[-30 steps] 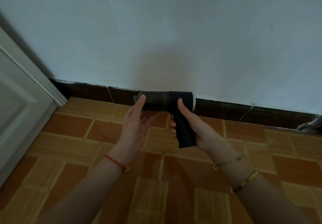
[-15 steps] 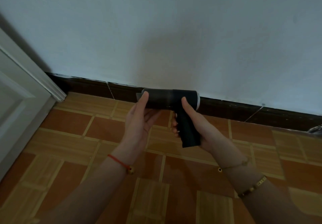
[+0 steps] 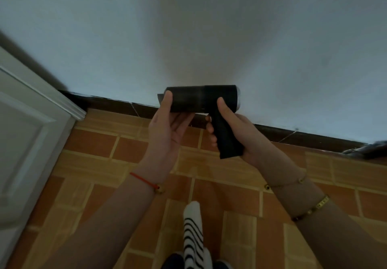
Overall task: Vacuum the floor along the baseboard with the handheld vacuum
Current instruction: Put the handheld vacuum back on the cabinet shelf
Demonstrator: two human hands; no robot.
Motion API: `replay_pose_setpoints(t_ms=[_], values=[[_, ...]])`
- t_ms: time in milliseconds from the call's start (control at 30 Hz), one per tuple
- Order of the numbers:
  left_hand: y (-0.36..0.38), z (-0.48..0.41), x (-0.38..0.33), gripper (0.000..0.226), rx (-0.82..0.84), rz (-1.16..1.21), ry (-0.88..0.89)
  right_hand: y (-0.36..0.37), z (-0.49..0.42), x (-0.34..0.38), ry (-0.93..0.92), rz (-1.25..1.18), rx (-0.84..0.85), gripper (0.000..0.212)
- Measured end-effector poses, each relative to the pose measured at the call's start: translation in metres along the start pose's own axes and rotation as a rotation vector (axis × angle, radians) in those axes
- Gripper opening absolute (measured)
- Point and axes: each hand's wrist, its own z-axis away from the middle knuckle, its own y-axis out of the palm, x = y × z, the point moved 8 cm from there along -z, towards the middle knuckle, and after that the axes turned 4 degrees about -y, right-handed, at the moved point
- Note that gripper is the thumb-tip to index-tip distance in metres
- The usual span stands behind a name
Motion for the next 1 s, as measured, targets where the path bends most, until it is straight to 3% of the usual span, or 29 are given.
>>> replay_pose_setpoints(t_ms=[367,700,1000], values=[[0.11,0.15,-0.173,0.05,-0.048,0.001,0.052,0.103,0.14,0.184,0.016,-0.033,0.014,0.057],[0.232,0.326,-0.36,0.032,-0.074,0.023,0.104,0.21,0.308,0.387,0.018,-0.02,0.03,0.059],[0.28,0.452,-0.456,0.033,-0.086,0.038,0.145,0.279,0.412,0.475,0.03,-0.005,0.091,0.062]])
